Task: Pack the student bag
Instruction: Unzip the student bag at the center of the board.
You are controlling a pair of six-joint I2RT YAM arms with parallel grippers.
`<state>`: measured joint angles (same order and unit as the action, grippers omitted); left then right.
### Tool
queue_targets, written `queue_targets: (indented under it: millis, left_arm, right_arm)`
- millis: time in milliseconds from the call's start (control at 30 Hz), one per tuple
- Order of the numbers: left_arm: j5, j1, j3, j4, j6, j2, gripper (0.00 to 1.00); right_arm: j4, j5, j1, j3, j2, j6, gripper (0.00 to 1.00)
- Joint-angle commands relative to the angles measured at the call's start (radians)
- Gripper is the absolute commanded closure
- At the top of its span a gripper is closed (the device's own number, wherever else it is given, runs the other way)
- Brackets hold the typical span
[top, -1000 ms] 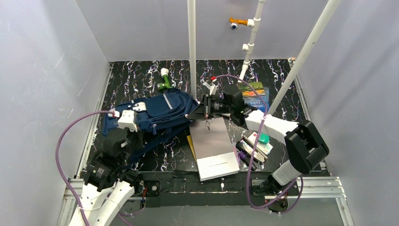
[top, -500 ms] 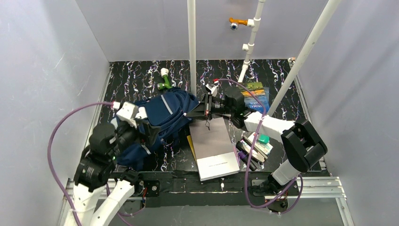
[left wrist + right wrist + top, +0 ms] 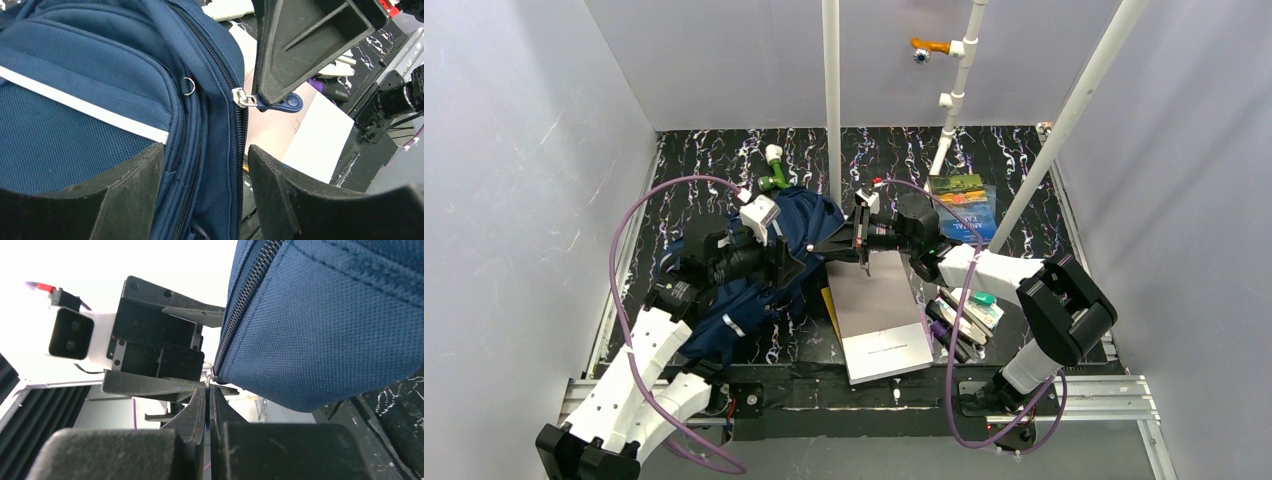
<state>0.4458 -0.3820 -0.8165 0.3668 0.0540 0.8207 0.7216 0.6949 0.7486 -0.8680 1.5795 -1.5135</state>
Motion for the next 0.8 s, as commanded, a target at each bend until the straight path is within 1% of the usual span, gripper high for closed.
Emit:
queue_targets:
  millis: [0, 33, 67, 100, 133, 167, 200, 267, 333, 400, 467, 533, 600, 667, 767]
  left_arm:
    - [0.037, -0.027, 0.035, -0.132, 0.004, -0.010, 0.42]
    - [0.029, -0.033, 0.044, -0.144, 0.004, -0.009, 0.45]
    - [0.002, -0.035, 0.053, -0.152, 0.005, -0.008, 0.51]
    - [-0.025, -0.037, 0.061, -0.153, -0.001, -0.005, 0.61]
    - [-0.060, -0.037, 0.065, -0.141, -0.013, 0.003, 0.78]
    - [-0.107, -0.037, 0.063, -0.116, -0.028, 0.014, 0.85]
    - [-0.150, -0.037, 0.056, -0.081, -0.046, 0.026, 0.99]
    - [-0.220, -0.037, 0.052, -0.009, -0.132, 0.039, 1.00]
    - [-0.241, -0.037, 0.062, 0.041, -0.192, 0.014, 1.00]
    - [-0.222, -0.037, 0.085, 0.064, -0.239, -0.048, 1.00]
    - [-0.142, -0.037, 0.107, 0.086, -0.296, -0.123, 1.00]
    - [-0.057, -0.038, 0.135, 0.095, -0.322, -0.213, 1.00]
    - [0.006, -0.038, 0.155, 0.106, -0.320, -0.279, 1.00]
    - [0.051, -0.038, 0.175, 0.102, -0.297, -0.331, 1.00]
    - [0.078, -0.038, 0.200, 0.088, -0.283, -0.351, 1.00]
  right_arm:
    - [0.164, -0.030, 0.007, -0.026, -0.049, -0.113, 0.99]
    - [0.157, -0.028, 0.008, -0.030, -0.047, -0.119, 0.99]
    - [0.156, -0.027, 0.008, -0.033, -0.046, -0.132, 0.99]
    - [0.163, -0.026, 0.008, -0.034, -0.041, -0.163, 0.99]
    - [0.187, -0.025, 0.008, -0.035, -0.036, -0.194, 0.99]
    - [0.213, -0.027, 0.007, -0.035, -0.030, -0.235, 0.99]
    - [0.248, -0.030, 0.006, -0.034, -0.022, -0.282, 0.99]
    - [0.323, -0.041, -0.004, -0.027, -0.015, -0.372, 0.99]
    - [0.373, -0.075, -0.031, -0.003, -0.024, -0.442, 0.99]
    - [0.303, -0.095, -0.068, 0.016, -0.047, -0.463, 0.99]
    - [0.174, -0.102, -0.120, 0.014, -0.072, -0.441, 0.99]
    - [0.122, -0.121, -0.169, 0.023, -0.092, -0.441, 0.99]
    - [0.048, -0.103, -0.220, -0.002, -0.093, -0.403, 0.99]
    - [-0.030, -0.064, -0.253, -0.046, -0.080, -0.326, 0.99]
    - [-0.174, -0.012, -0.260, -0.105, -0.058, -0.142, 0.99]
